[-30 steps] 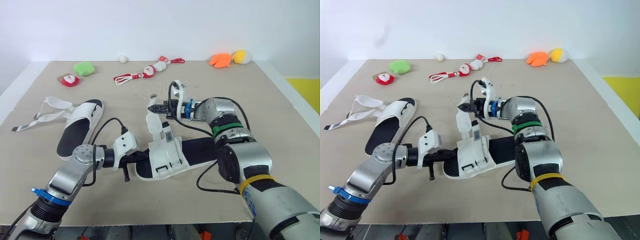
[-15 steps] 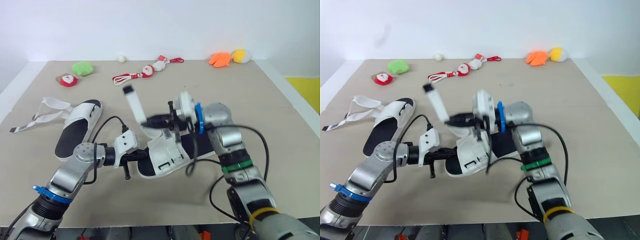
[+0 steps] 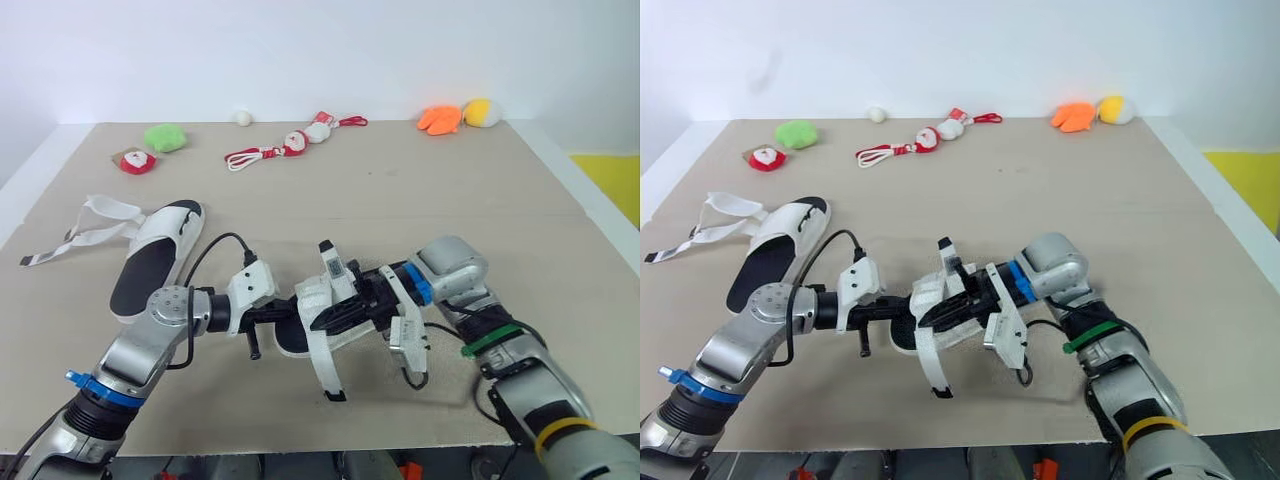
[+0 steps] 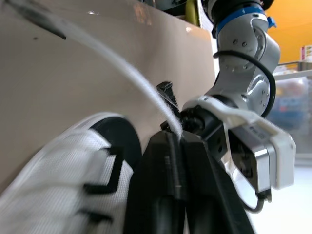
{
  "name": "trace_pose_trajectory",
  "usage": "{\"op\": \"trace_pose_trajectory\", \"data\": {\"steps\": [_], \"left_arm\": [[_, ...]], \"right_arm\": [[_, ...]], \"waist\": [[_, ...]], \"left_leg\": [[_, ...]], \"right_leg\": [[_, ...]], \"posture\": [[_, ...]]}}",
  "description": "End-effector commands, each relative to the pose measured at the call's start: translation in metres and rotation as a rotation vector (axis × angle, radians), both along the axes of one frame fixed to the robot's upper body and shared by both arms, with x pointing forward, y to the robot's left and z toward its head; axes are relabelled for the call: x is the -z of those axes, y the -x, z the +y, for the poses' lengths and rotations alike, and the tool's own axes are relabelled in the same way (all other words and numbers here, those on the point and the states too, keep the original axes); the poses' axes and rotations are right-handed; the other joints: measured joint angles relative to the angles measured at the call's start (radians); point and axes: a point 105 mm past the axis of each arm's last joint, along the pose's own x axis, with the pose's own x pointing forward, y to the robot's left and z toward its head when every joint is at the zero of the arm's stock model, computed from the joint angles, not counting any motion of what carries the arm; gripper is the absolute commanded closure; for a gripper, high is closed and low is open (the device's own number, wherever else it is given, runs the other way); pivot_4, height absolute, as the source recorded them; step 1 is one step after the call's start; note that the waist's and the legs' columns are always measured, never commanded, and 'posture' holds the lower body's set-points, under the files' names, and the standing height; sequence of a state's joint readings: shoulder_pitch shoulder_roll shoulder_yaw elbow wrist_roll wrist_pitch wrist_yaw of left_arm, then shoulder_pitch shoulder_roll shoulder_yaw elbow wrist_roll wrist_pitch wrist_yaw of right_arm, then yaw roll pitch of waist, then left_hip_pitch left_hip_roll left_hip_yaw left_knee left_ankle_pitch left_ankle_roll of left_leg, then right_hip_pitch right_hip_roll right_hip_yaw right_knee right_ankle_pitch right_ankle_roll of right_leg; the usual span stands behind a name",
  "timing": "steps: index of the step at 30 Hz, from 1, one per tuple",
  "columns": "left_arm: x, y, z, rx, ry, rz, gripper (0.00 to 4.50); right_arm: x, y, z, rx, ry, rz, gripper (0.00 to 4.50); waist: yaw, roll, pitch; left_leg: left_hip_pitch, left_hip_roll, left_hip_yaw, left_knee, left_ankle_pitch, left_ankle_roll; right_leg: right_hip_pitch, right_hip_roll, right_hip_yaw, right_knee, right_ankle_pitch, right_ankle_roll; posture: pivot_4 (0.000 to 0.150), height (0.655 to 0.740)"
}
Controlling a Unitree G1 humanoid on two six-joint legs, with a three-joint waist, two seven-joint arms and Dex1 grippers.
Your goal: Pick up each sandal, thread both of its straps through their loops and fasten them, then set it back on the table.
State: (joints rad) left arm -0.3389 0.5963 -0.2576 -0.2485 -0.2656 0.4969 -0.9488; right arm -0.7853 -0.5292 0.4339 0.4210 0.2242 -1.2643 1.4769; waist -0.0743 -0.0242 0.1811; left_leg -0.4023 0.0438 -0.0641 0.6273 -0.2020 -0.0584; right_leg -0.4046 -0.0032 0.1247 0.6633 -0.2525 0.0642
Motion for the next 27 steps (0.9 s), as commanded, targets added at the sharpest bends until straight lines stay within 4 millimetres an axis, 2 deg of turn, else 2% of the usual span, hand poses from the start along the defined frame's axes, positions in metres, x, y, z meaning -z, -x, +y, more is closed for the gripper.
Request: {"op": "trace_pose_trajectory", "data": {"steps": [1,6,7,11,14,17,19,22,27], "left_arm": [[0.026,0.01,0.002,0.008,-0.053,0.096,4.5],[0.027,0.012,0.001,0.012,-0.05,0.105,4.5],[0.027,0.013,0.001,0.012,-0.049,0.106,4.5],[0.029,0.015,0.0,0.015,-0.044,0.117,4.5],[0.029,0.016,-0.001,0.015,-0.043,0.119,4.5],[0.03,0.016,-0.003,0.018,-0.038,0.123,4.5],[0.03,0.016,-0.004,0.02,-0.038,0.123,4.5],[0.03,0.016,-0.005,0.02,-0.036,0.123,4.5],[0.03,0.017,-0.005,0.017,-0.035,0.124,4.5]], "right_arm": [[-0.017,0.006,-0.009,0.048,-0.053,0.078,2.48],[-0.032,0.01,-0.028,0.219,-0.074,0.311,0.06],[-0.035,0.01,-0.03,0.264,-0.085,0.381,0.06],[-0.031,0.02,-0.047,0.556,-0.019,0.929,0.06],[-0.027,0.028,-0.049,0.67,0.036,1.133,0.06],[-0.005,0.04,-0.053,0.835,0.174,1.476,0.06],[0.007,0.044,-0.051,0.905,0.226,1.564,0.06],[0.013,0.05,-0.046,0.939,0.265,1.668,0.06],[0.03,0.047,-0.032,1.002,0.253,1.762,0.06]], "waist": [[0.001,0.0,0.0],[0.005,0.0,-0.001],[0.005,0.0,-0.001],[0.012,0.0,-0.001],[0.015,-0.001,-0.002],[0.019,-0.001,-0.002],[0.02,-0.002,-0.002],[0.022,-0.002,-0.002],[0.026,-0.003,-0.003]], "left_leg": [[0.0,0.0,0.0,0.0,0.0,0.0],[0.001,0.0,-0.001,-0.002,-0.001,0.001],[0.002,0.0,-0.001,-0.002,-0.001,0.001],[0.001,-0.001,-0.001,-0.002,-0.001,0.001],[0.002,-0.001,0.0,-0.001,-0.002,0.003],[0.002,-0.001,0.0,-0.001,-0.002,0.003],[0.002,-0.001,0.0,-0.001,-0.002,0.003],[0.001,-0.001,0.0,-0.001,-0.002,0.003],[0.001,-0.001,0.0,-0.001,-0.002,0.003]], "right_leg": [[0.0,0.0,0.0,0.0,0.0,-0.001],[0.001,0.0,0.0,0.0,-0.002,-0.004],[0.001,0.0,0.0,0.001,-0.002,-0.004],[0.001,-0.001,0.0,0.001,-0.003,-0.005],[0.001,-0.001,0.0,0.001,-0.004,-0.005],[0.001,-0.001,0.0,0.001,-0.005,-0.007],[0.001,-0.001,0.0,0.001,-0.006,-0.008],[0.001,-0.001,0.0,0.001,-0.006,-0.007],[0.0,-0.001,0.0,0.0,-0.004,-0.004]], "posture": [[0.15,0.74],[0.15,0.74],[0.15,0.74],[0.15,0.74],[0.15,0.74],[0.15,0.74],[0.15,0.74],[0.15,0.74],[0.15,0.74]]}}
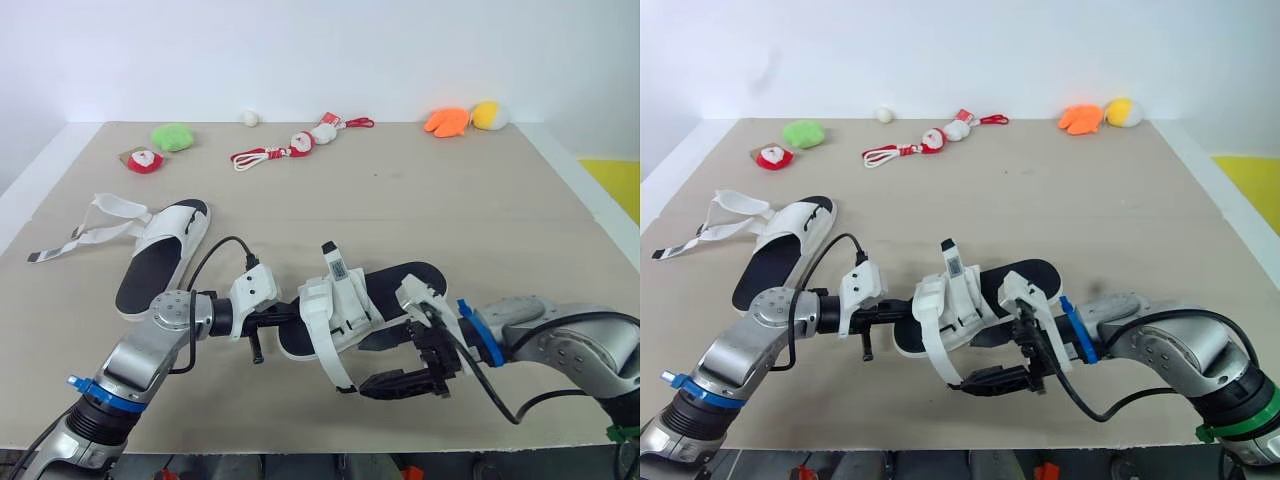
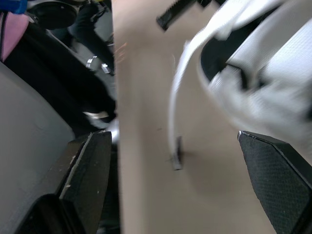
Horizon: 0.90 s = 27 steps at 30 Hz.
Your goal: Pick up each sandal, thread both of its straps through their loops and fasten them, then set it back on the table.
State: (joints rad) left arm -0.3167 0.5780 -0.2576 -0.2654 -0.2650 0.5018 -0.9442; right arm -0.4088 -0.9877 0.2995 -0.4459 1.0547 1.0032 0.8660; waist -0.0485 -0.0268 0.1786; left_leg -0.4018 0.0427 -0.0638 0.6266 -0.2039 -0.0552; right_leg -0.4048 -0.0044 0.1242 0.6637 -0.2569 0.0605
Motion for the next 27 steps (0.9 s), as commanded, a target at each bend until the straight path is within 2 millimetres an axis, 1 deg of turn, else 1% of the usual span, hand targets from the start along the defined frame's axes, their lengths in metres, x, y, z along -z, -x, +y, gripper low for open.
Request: {"op": "trace_pose_trajectory", "data": {"steps": [1,4,5,6,8,9,11,12,13,14,16,18,20,21,23,25,27], "left_arm": [[0.028,0.013,-0.001,0.015,-0.053,0.113,4.5],[0.027,0.013,-0.002,0.014,-0.051,0.114,4.5],[0.027,0.013,-0.002,0.013,-0.05,0.114,4.5],[0.027,0.013,-0.002,0.012,-0.051,0.113,4.5],[0.027,0.013,-0.001,0.011,-0.052,0.113,4.5],[0.027,0.013,-0.001,0.009,-0.052,0.113,4.5],[0.027,0.013,0.0,0.007,-0.051,0.114,4.5],[0.027,0.014,0.0,0.006,-0.051,0.114,4.5],[0.027,0.013,0.0,0.005,-0.052,0.114,4.5],[0.028,0.013,0.0,0.005,-0.052,0.114,4.5],[0.028,0.013,-0.001,0.006,-0.05,0.113,4.5],[0.027,0.012,-0.002,0.006,-0.049,0.11,4.5],[0.026,0.01,-0.002,0.006,-0.048,0.106,4.5],[0.026,0.009,-0.002,0.006,-0.048,0.106,4.5],[0.026,0.009,-0.003,0.007,-0.048,0.105,4.5],[0.026,0.009,-0.003,0.008,-0.049,0.105,4.5],[0.026,0.009,-0.003,0.009,-0.049,0.104,4.5]], "right_arm": [[-0.001,-0.001,0.013,0.027,-0.021,0.029,0.06],[-0.002,-0.003,0.023,0.032,-0.033,0.032,0.06],[-0.002,-0.004,0.025,0.034,-0.031,0.031,0.56],[-0.003,-0.004,0.027,0.034,-0.033,0.028,0.84],[-0.005,-0.003,0.029,0.025,-0.037,0.027,1.86],[-0.01,-0.003,0.028,0.015,-0.045,0.023,2.25],[-0.02,-0.003,0.027,-0.006,-0.059,0.02,3.27],[-0.025,-0.003,0.027,-0.014,-0.063,0.019,3.61],[-0.03,-0.003,0.026,-0.024,-0.066,0.018,4.14],[-0.036,-0.003,0.025,-0.041,-0.071,0.021,4.44],[-0.049,-0.007,0.026,-0.059,-0.082,0.026,4.44],[-0.064,-0.014,0.029,-0.062,-0.105,0.041,4.44],[-0.081,-0.034,0.035,-0.023,-0.129,0.044,4.44],[-0.085,-0.04,0.037,-0.009,-0.133,0.049,4.44],[-0.087,-0.056,0.039,0.058,-0.115,0.079,4.44],[-0.082,-0.076,0.04,0.15,-0.088,0.125,4.44],[-0.08,-0.087,0.042,0.199,-0.082,0.178,4.44]], "waist": [[0.0,0.0,0.0],[0.0,0.0,0.0],[0.0,0.0,0.0],[0.0,0.0,0.0],[0.0,0.0,0.0],[0.0,0.0,0.0],[0.0,0.0,0.0],[0.0,0.0,0.0],[0.0,0.0,0.0],[0.0,0.0,0.0],[0.0,0.0,0.0],[0.0,0.0,0.0],[-0.001,0.001,0.0],[-0.001,0.001,0.0],[0.001,-0.001,0.0],[0.001,-0.001,-0.001],[0.001,-0.001,0.0]], "left_leg": [[0.0,0.0,0.0,0.0,0.0,0.0],[-0.001,0.0,0.0,0.0,0.0,0.0],[-0.001,0.0,0.0,0.0,0.0,0.0],[-0.001,0.0,0.0,0.0,0.0,0.0],[-0.002,0.0,0.0,0.0,0.0,0.0],[-0.002,0.0,0.0,0.0,0.0,0.0],[-0.002,0.0,0.0,0.0,0.0,0.001],[-0.002,0.0,0.0,0.0,0.0,0.001],[-0.002,0.0,0.0,0.0,-0.001,0.001],[-0.002,0.0,0.0,0.0,-0.001,0.001],[-0.002,0.0,-0.001,0.0,-0.001,0.001],[-0.002,0.001,-0.001,0.0,-0.001,0.001],[-0.001,0.001,-0.001,0.0,-0.001,0.001],[-0.002,0.001,0.0,0.001,0.0,0.001],[-0.002,0.001,-0.001,0.001,0.0,0.002],[-0.002,0.001,-0.002,0.001,0.0,0.002],[-0.003,0.001,-0.002,0.001,0.0,0.001]], "right_leg": [[0.0,0.0,0.0,0.0,0.0,0.0],[-0.001,0.0,0.0,0.0,0.0,0.001],[-0.001,0.0,0.0,0.0,0.0,0.001],[-0.001,0.0,0.0,0.0,0.0,0.001],[-0.001,0.0,0.0,0.0,0.0,0.001],[-0.001,0.0,0.0,0.0,0.0,0.001],[-0.001,0.0,0.0,0.0,0.0,0.001],[-0.001,0.0,0.0,0.0,0.0,0.001],[-0.001,0.0,0.0,0.0,0.0,0.001],[-0.001,0.001,-0.001,0.0,0.0,0.001],[-0.001,0.001,-0.001,0.0,0.0,0.001],[-0.001,0.001,-0.001,0.0,0.0,0.001],[-0.001,0.001,-0.001,0.0,0.0,0.002],[-0.001,0.001,-0.001,0.0,0.002,0.002],[-0.001,0.001,-0.002,0.0,0.002,0.002],[-0.001,0.001,-0.002,0.0,0.001,0.002],[-0.001,0.001,-0.002,0.0,0.001,0.001]], "posture": [[0.15,0.74],[0.15,0.74],[0.15,0.74],[0.15,0.74],[0.15,0.74],[0.15,0.74],[0.15,0.74],[0.15,0.74],[0.15,0.74],[0.15,0.74],[0.15,0.74],[0.15,0.74],[0.15,0.74],[0.15,0.74],[0.15,0.74],[0.15,0.74],[0.15,0.74]]}}
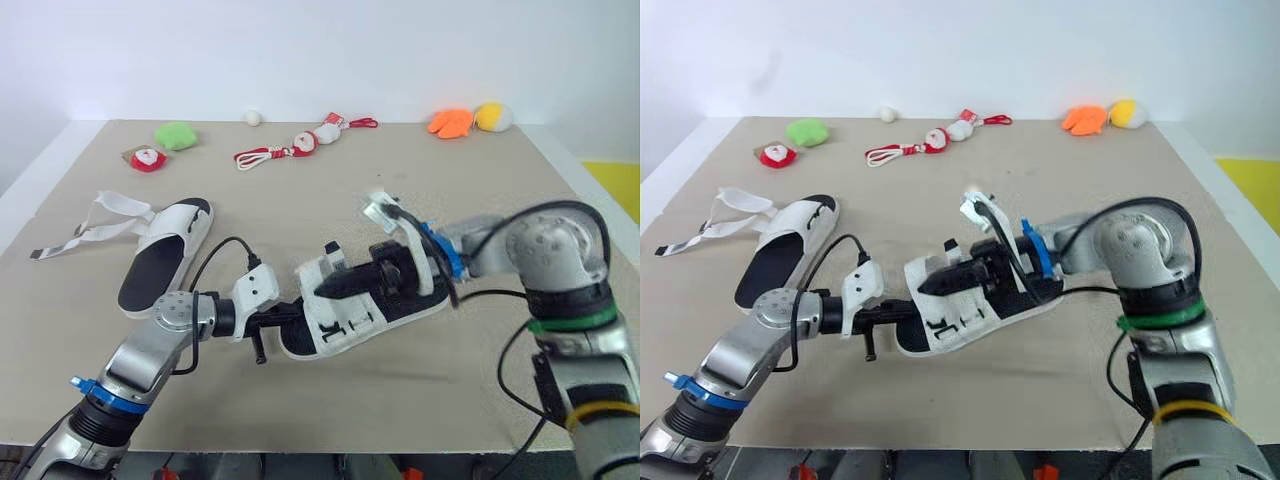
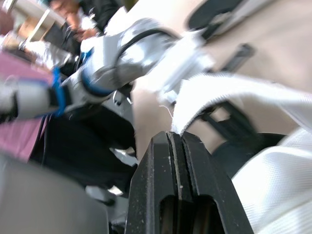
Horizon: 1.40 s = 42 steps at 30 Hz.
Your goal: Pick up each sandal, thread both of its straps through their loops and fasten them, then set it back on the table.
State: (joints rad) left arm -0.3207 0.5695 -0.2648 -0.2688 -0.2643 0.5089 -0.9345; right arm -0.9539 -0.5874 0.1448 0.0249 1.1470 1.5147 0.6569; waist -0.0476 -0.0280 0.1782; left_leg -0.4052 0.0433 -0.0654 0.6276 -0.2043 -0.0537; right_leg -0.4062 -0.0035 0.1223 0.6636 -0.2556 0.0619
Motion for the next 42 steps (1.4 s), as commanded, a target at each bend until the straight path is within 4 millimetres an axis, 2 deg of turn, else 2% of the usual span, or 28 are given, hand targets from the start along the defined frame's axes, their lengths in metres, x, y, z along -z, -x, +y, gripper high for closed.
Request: {"op": "trace_pose_trajectory", "data": {"steps": [1,4,8,16,33,36,40,42], "left_arm": [[0.027,0.009,0.0,0.009,-0.053,0.104,4.5],[0.027,0.009,0.001,0.008,-0.054,0.104,4.5],[0.027,0.011,0.002,0.004,-0.055,0.105,4.5],[0.028,0.012,0.001,0.003,-0.053,0.107,4.5],[0.028,0.01,-0.001,0.003,-0.05,0.104,4.5],[0.028,0.01,0.0,0.002,-0.049,0.105,4.5],[0.029,0.01,-0.001,0.003,-0.049,0.106,4.5],[0.029,0.01,-0.001,0.003,-0.049,0.106,4.5]], "right_arm": [[-0.003,-0.019,-0.002,0.092,0.012,0.055,4.44],[0.003,-0.023,0.0,0.11,0.041,0.085,4.44],[0.014,-0.016,-0.001,0.082,0.073,0.121,4.44],[0.019,-0.005,-0.005,0.038,0.1,0.143,4.44],[-0.002,0.0,-0.001,-0.005,0.026,0.179,4.44],[-0.001,0.002,0.0,-0.01,0.034,0.177,4.44],[0.013,0.003,-0.004,0.016,0.091,0.16,4.44],[0.013,-0.001,-0.003,0.035,0.08,0.164,4.44]], "waist": [[0.001,0.0,0.0],[0.001,0.001,0.0],[0.001,0.001,0.0],[-0.001,0.001,0.0],[-0.001,0.001,0.0],[0.0,0.001,0.0],[0.0,0.001,0.0],[-0.001,0.001,0.0]], "left_leg": [[0.0,0.0,0.0,0.0,0.0,0.0],[-0.001,0.0,0.0,0.0,0.0,0.0],[-0.001,0.0,-0.001,0.0,0.0,0.001],[-0.001,0.0,-0.001,0.0,-0.001,0.001],[-0.001,0.0,-0.001,0.0,-0.001,0.001],[-0.001,0.0,-0.001,0.0,-0.001,0.001],[-0.001,0.0,-0.001,0.0,-0.001,0.001],[-0.001,0.0,-0.001,0.0,-0.001,0.001]], "right_leg": [[0.0,0.0,0.0,0.0,0.0,0.0],[-0.001,0.0,0.0,0.0,0.0,0.0],[-0.001,0.0,-0.001,0.0,-0.001,0.0],[-0.001,0.0,-0.001,0.0,-0.001,0.0],[-0.001,0.0,-0.001,0.0,-0.001,0.0],[-0.001,0.0,-0.001,0.0,-0.001,0.0],[-0.001,0.0,-0.001,0.0,-0.001,0.0],[-0.001,0.0,-0.001,0.0,-0.001,0.0]], "posture": [[0.15,0.74],[0.15,0.74],[0.15,0.74],[0.15,0.74],[0.15,0.74],[0.15,0.74],[0.15,0.74],[0.15,0.74]]}}
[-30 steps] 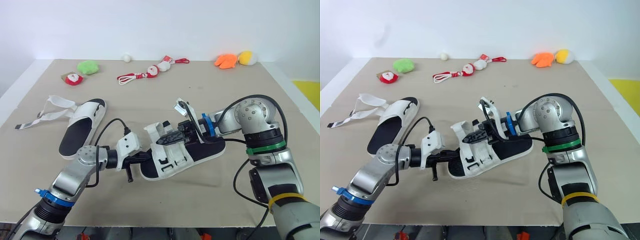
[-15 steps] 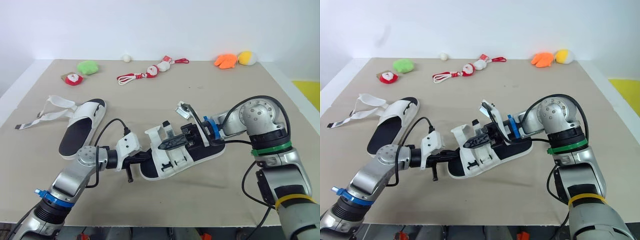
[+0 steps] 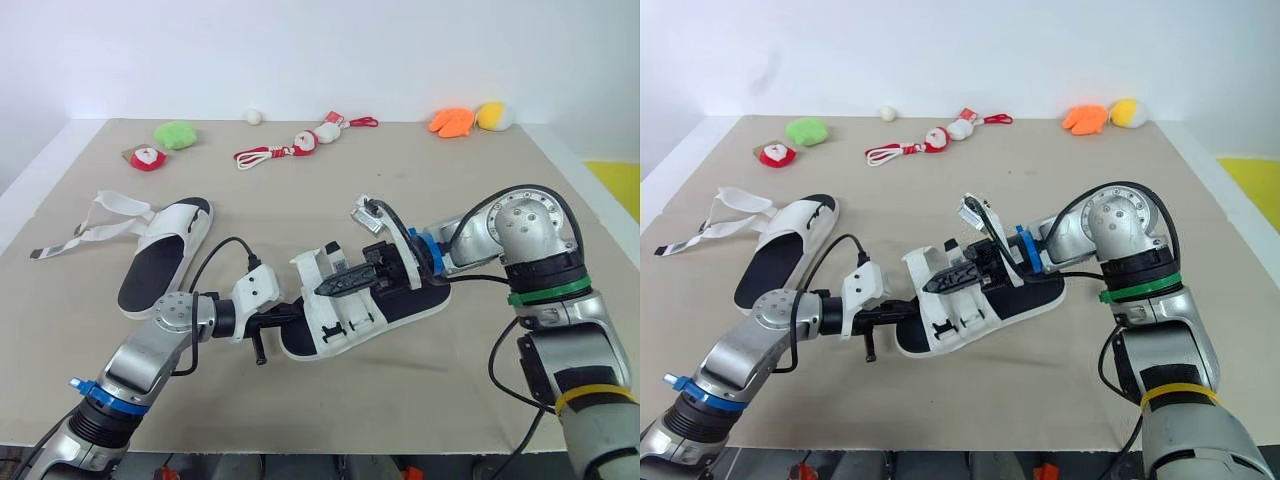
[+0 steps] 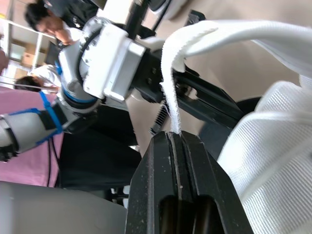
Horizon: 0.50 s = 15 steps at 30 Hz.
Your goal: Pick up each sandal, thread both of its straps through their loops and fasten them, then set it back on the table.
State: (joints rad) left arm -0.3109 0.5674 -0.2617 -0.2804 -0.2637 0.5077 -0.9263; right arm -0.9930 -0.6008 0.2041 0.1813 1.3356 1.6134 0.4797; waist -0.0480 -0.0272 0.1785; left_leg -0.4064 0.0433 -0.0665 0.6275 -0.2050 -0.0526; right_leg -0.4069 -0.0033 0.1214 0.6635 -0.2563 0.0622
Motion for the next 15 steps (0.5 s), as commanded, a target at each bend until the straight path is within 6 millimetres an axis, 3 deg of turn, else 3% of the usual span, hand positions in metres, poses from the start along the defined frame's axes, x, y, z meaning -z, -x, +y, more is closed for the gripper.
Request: {"op": "trace_pose_trajectory", "data": {"steps": [1,8,15], "left_arm": [[0.029,0.009,0.0,0.008,-0.054,0.112,4.5],[0.029,0.009,-0.001,0.009,-0.052,0.111,4.5],[0.03,0.01,0.0,0.001,-0.052,0.113,4.5]], "right_arm": [[-0.006,-0.005,0.002,0.021,-0.01,-0.03,4.44],[-0.015,-0.024,0.01,0.094,-0.046,-0.02,4.44],[0.001,-0.018,0.002,0.076,0.009,0.025,4.44]], "waist": [[-0.001,0.0,0.0],[0.0,0.001,0.0],[0.0,0.001,0.0]], "left_leg": [[0.0,0.0,0.0,0.0,0.0,0.0],[0.0,0.0,0.0,0.0,0.0,0.0],[0.0,0.0,0.0,0.0,0.0,0.0]], "right_leg": [[0.0,0.0,0.0,0.0,0.0,0.0],[0.0,0.0,0.0,0.0,0.001,0.001],[0.0,0.0,0.0,0.0,0.0,0.0]], "posture": [[0.15,0.74],[0.15,0.74],[0.15,0.74]]}}
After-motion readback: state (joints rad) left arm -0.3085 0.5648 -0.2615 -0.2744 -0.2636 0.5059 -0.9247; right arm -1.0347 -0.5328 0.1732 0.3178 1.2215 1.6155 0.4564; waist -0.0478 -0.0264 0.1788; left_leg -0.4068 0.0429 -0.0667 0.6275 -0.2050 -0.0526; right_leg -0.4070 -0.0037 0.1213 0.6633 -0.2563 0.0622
